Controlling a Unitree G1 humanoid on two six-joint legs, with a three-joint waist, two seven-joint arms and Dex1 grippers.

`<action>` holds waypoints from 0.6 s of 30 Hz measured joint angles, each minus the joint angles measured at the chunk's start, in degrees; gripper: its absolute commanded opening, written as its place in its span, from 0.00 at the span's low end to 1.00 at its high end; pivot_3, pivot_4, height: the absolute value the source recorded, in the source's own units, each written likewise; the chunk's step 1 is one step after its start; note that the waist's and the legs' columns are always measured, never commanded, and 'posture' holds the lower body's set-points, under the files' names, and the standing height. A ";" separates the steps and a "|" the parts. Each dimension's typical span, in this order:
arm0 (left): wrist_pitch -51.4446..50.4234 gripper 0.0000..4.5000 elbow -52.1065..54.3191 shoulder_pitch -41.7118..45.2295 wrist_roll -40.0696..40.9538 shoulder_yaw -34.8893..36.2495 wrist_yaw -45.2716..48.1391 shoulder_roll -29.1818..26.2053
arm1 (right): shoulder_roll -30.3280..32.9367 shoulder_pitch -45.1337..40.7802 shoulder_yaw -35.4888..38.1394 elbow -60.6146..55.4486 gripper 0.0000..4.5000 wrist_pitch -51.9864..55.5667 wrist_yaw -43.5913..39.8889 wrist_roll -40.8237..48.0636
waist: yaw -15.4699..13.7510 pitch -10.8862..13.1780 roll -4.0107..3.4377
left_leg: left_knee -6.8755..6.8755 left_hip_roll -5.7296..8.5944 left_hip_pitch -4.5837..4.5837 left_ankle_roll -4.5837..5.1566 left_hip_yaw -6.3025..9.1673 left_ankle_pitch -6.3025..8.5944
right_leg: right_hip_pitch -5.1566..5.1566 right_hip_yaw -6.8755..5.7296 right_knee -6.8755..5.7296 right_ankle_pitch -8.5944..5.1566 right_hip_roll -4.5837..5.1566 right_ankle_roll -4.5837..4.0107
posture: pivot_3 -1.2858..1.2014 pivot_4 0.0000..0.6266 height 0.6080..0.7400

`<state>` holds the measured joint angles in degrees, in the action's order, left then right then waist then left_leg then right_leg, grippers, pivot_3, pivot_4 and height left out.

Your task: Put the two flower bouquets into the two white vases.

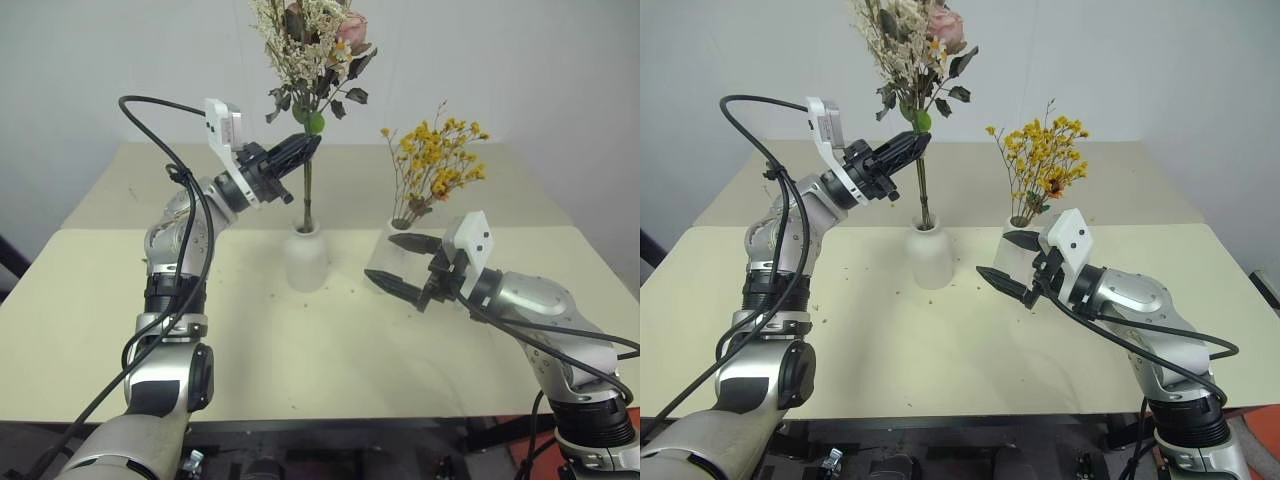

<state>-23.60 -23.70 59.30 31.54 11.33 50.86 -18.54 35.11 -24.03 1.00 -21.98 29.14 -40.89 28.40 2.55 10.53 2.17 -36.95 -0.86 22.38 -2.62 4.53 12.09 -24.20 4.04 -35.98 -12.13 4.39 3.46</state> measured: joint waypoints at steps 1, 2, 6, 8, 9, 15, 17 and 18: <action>0.22 0.02 -0.36 0.04 -0.01 0.01 -0.22 0.01 | -0.16 0.00 0.00 0.00 0.94 0.00 0.05 0.00 | 0.01 0.00 0.00 | 0.00 0.00 0.00 0.00 0.00 0.00 | 0.00 0.00 0.00 0.00 0.00 0.00 | 0.52 0.24 1.00; 0.66 0.02 -0.93 0.08 -0.02 0.02 -0.34 0.02 | -0.31 0.00 0.00 0.00 0.94 0.00 0.11 -0.01 | 0.00 0.00 0.00 | 0.00 0.00 0.00 0.00 0.00 0.00 | 0.00 0.00 0.00 0.00 0.00 0.00 | 0.52 0.24 1.00; 1.70 0.02 -2.31 0.09 -0.28 0.01 -0.87 0.11 | -0.46 0.00 0.00 0.00 0.94 0.00 0.33 -0.02 | -0.02 0.00 0.00 | 0.00 0.00 0.01 0.00 0.00 0.00 | -0.01 0.00 0.00 0.00 0.00 0.00 | 0.52 0.24 1.00; 2.21 0.02 -2.48 0.10 -0.47 0.01 -1.03 0.18 | -0.60 0.00 0.00 0.00 0.94 0.00 0.39 -0.03 | -0.01 0.00 0.00 | 0.00 0.00 0.01 0.00 0.00 0.00 | -0.01 0.00 0.01 0.00 0.00 0.00 | 0.52 0.24 1.00; 2.37 0.02 -2.77 0.18 -0.64 0.02 -1.36 0.33 | -0.65 0.00 0.00 -0.02 0.94 0.00 0.43 -0.03 | -0.03 0.00 0.00 | 0.00 0.00 0.01 0.00 0.00 0.00 | 0.00 0.00 0.01 0.00 0.00 0.00 | 0.52 0.24 1.00; 3.92 0.02 -4.09 0.26 -1.66 -0.16 -1.87 0.87 | -0.70 0.00 0.00 -0.29 0.94 0.01 0.68 -0.03 | -0.03 0.00 0.00 | 0.00 0.00 0.00 0.00 0.00 0.00 | -0.01 0.00 0.01 0.00 0.00 0.00 | 0.52 0.24 1.00; 4.16 0.02 -4.10 0.24 -2.19 -0.28 -1.85 1.05 | -0.72 0.00 0.00 -0.58 0.94 0.01 1.00 -0.02 | -0.03 0.00 0.00 | 0.00 0.00 0.01 0.00 0.00 0.00 | 0.00 0.00 0.01 0.00 0.00 0.00 | 0.52 0.24 1.00; 4.32 0.02 -4.09 0.19 -2.22 -0.29 -1.84 1.17 | -0.72 0.00 0.00 -0.64 0.94 0.01 1.05 -0.02 | -0.02 0.00 0.00 | 0.00 0.00 0.01 0.00 0.00 0.00 | 0.00 0.00 0.01 0.00 0.00 0.00 | 0.52 0.24 1.00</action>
<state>-19.27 -27.79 59.49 29.33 11.04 49.03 -17.37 34.40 -24.03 1.00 -22.62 29.15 -39.84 28.37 2.52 10.53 2.17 -36.94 -0.85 22.39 -2.62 4.53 12.09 -24.20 4.03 -35.97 -12.13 4.39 3.46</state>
